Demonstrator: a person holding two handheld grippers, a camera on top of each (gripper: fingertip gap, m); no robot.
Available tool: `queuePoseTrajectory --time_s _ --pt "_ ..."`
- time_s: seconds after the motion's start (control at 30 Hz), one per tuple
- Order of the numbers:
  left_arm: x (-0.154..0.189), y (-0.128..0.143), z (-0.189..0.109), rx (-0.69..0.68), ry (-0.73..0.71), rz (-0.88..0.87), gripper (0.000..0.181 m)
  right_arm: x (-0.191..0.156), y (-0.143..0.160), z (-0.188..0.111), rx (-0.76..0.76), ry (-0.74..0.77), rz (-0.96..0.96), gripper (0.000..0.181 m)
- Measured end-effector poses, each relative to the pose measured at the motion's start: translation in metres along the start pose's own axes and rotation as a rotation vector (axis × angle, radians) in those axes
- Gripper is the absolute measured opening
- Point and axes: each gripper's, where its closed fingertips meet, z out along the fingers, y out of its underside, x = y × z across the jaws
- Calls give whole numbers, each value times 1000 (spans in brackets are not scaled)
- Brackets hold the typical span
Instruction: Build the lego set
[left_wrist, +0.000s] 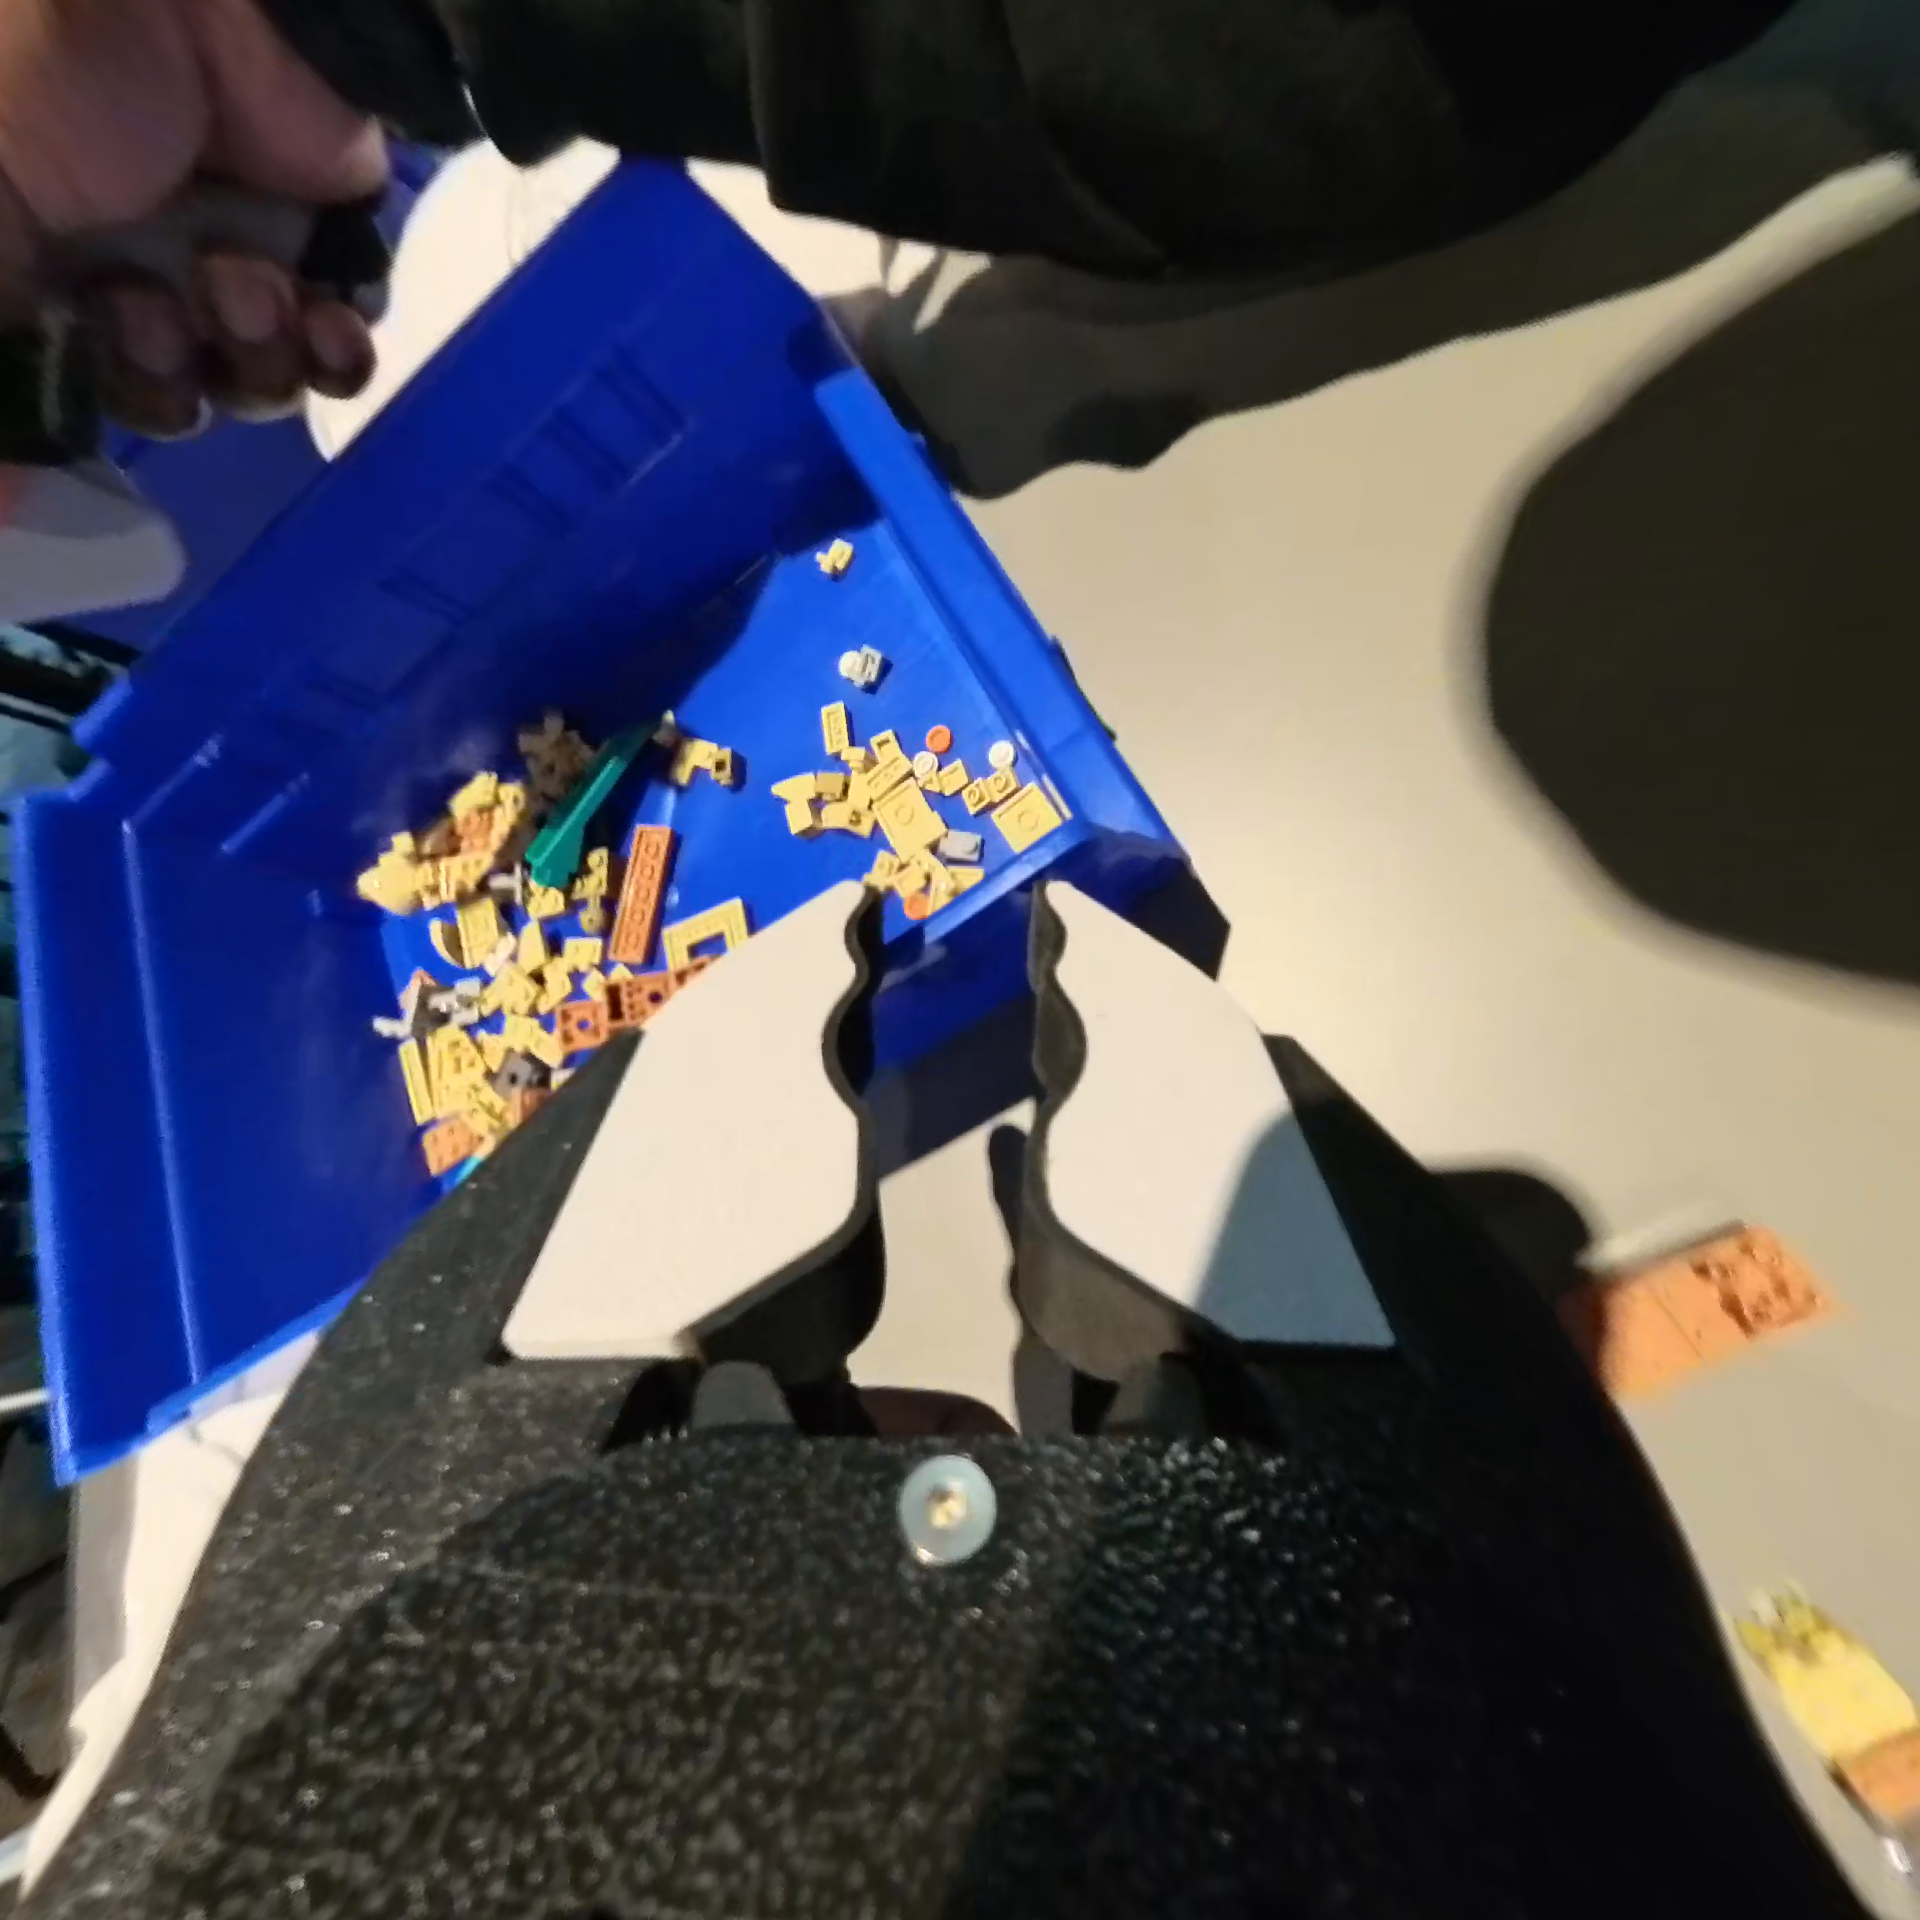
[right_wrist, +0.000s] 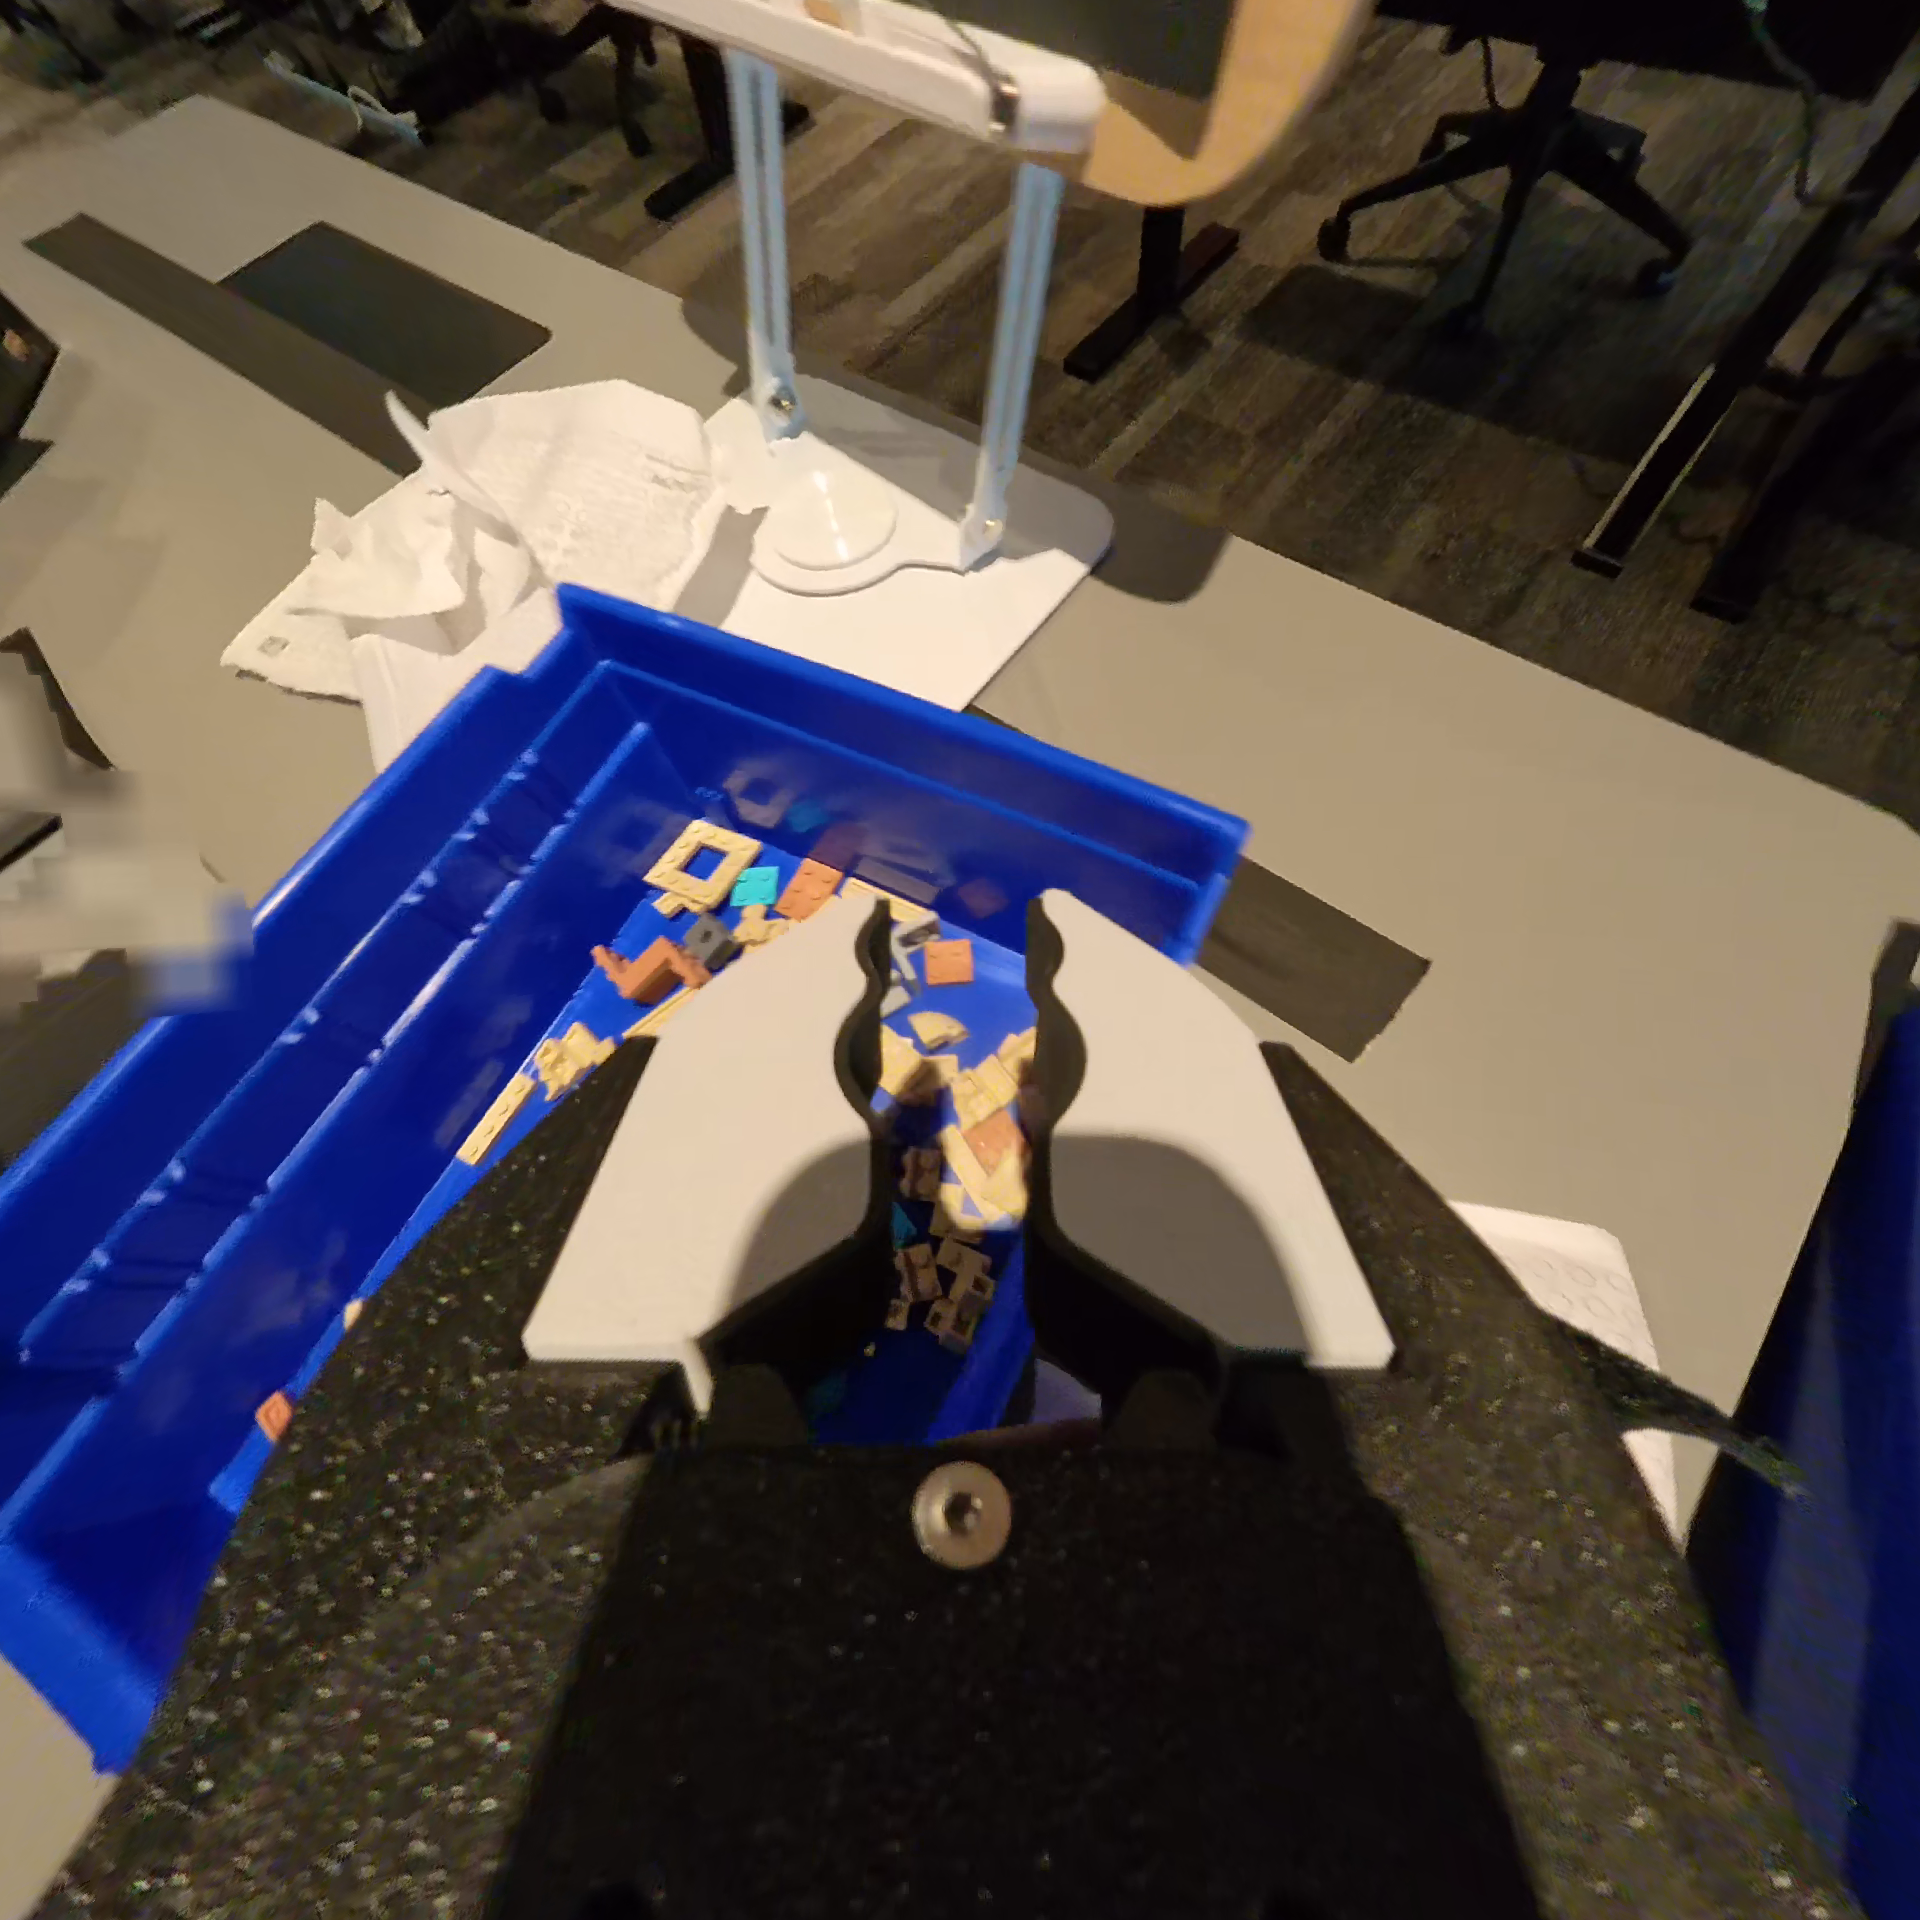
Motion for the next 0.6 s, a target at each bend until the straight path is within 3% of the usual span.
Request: queuePoseTrajectory --time_s 0.23,0.47,0.6 --pt "-3 13 -18 -30 -19 19 29 -30 -18 -7 59 56 -143 23" --pt "-22 -1 -59 300 -183 -177 29 -56 -50 -27 295 123 -182 20" --pt "-36 4 -78 400 -219 -292 29 -67 -59 -30 424 184 -148 19"
